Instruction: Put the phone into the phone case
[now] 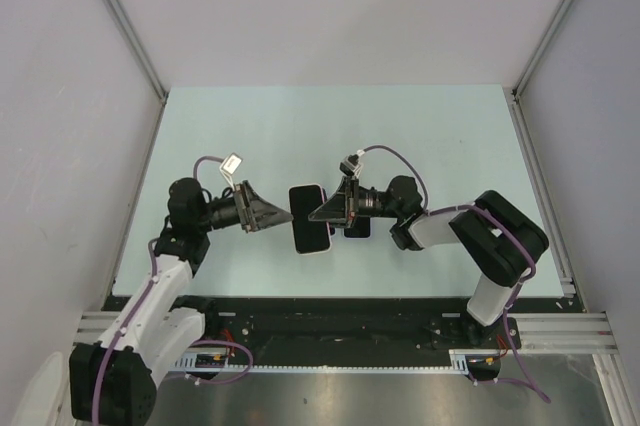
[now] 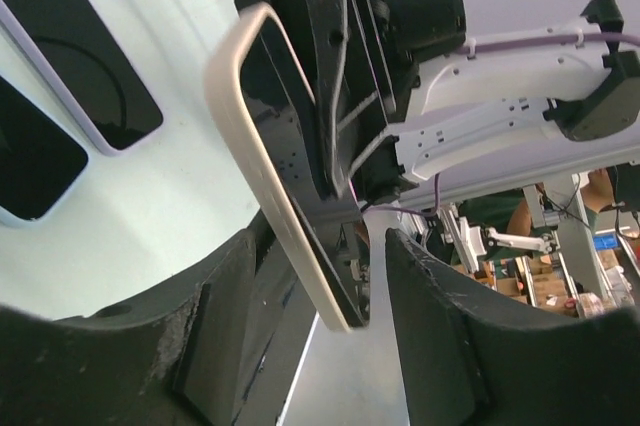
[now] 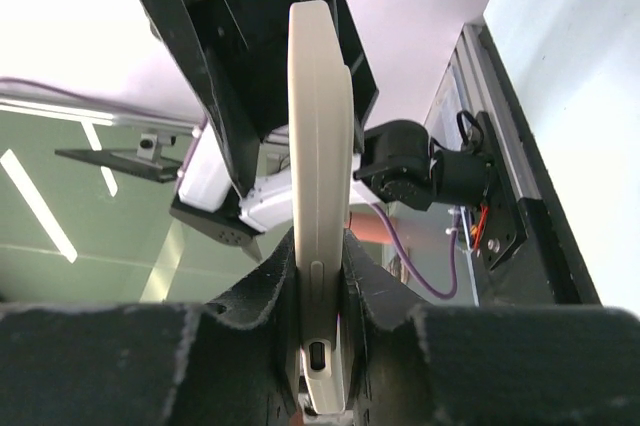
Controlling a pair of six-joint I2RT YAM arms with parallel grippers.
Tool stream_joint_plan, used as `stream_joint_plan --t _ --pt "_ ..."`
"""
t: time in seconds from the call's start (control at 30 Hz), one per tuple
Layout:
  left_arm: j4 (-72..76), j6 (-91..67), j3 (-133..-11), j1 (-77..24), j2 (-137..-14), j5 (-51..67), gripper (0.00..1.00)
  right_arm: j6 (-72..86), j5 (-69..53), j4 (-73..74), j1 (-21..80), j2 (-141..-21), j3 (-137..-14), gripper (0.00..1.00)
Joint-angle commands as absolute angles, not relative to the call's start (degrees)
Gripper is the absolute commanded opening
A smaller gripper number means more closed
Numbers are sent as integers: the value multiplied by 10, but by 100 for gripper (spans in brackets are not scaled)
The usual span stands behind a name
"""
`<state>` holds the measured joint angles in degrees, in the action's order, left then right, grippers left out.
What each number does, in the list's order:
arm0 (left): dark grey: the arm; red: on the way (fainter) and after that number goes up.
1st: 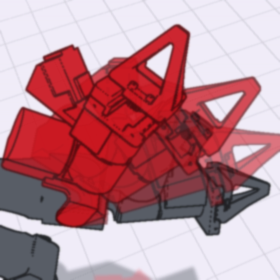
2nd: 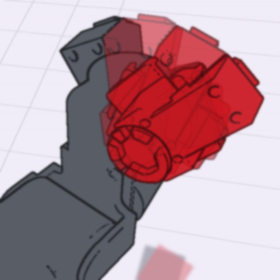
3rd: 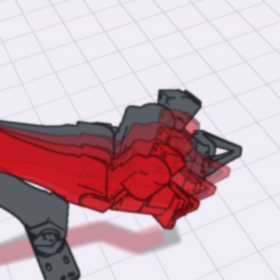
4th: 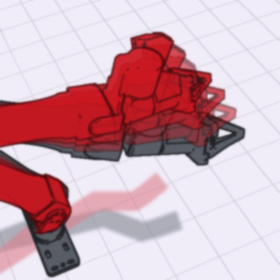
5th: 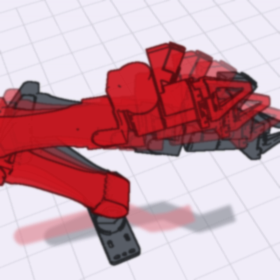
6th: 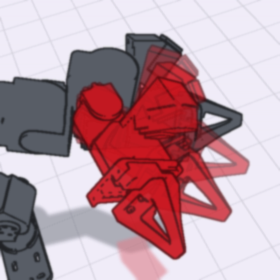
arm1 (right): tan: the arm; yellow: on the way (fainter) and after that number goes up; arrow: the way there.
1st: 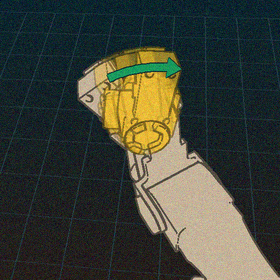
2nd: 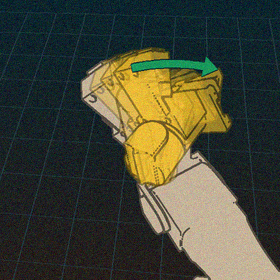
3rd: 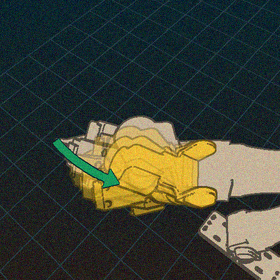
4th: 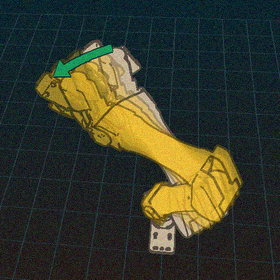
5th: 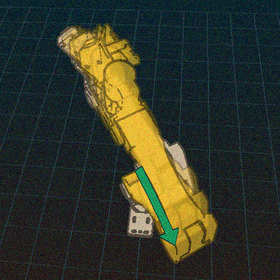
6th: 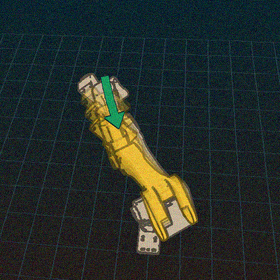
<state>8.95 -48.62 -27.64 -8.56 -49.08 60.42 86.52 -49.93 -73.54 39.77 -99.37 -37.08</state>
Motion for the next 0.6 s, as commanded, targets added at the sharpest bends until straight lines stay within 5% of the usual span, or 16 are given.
stream_joint_plan --t 0.0,0.57 --pt "118 -512 -240 -94 -453 619 59 883 -462 -904 389 -990 -378 14" --pt "176 -545 -210 -148 -484 588 57 891 -432 -909 388 -1008 -378 15"
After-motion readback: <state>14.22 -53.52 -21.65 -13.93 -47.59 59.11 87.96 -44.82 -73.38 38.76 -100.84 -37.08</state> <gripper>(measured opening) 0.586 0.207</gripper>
